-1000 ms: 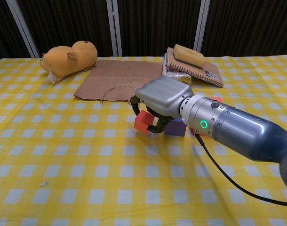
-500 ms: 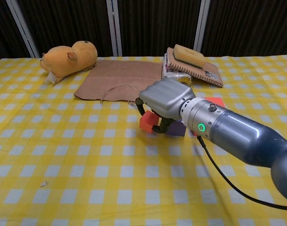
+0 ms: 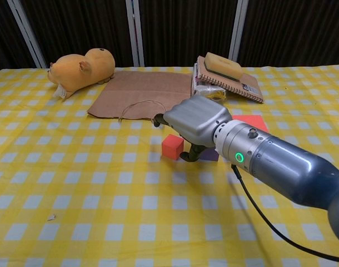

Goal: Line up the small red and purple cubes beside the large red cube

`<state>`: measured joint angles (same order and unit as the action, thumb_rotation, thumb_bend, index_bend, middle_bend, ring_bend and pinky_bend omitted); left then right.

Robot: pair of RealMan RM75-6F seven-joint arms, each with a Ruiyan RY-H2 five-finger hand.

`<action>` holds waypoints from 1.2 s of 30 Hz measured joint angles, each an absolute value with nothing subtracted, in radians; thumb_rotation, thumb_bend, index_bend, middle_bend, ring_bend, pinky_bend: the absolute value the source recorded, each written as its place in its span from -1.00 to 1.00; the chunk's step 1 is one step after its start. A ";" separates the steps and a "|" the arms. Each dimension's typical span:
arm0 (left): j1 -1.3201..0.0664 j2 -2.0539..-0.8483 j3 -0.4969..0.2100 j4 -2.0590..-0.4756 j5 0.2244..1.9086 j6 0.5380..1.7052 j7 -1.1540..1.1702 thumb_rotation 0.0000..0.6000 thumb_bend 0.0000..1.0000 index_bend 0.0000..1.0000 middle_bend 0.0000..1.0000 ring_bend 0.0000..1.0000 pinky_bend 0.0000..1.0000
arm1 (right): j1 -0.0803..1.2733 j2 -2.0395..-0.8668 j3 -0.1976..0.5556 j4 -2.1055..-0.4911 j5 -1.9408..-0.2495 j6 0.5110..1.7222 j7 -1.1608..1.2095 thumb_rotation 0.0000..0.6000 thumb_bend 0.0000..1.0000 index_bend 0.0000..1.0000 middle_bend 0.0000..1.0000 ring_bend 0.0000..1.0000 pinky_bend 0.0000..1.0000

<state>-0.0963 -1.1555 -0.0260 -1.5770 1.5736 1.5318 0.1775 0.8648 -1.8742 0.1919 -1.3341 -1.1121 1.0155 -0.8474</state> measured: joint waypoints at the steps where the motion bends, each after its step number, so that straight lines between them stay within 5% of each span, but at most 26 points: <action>1: -0.096 -1.156 -0.026 -1.577 1.574 1.532 0.177 1.00 -0.96 -1.00 -1.00 -1.00 -1.00 | 0.863 -1.870 0.191 -1.343 -1.111 1.019 -0.851 1.00 -0.22 -0.59 0.72 0.82 0.60; 19: -0.096 -1.156 -0.026 -1.577 1.574 1.532 0.177 1.00 -0.96 -1.00 -1.00 -1.00 -1.00 | 0.836 -1.818 0.133 -1.527 -1.107 1.065 -0.932 1.00 -0.22 -0.59 0.72 0.82 0.60; 36: -0.096 -1.156 -0.026 -1.577 1.574 1.532 0.177 1.00 -0.96 -1.00 -1.00 -1.00 -1.00 | 0.866 -1.874 0.130 -1.475 -1.007 1.053 -1.063 1.00 -0.22 -0.84 0.72 0.82 0.60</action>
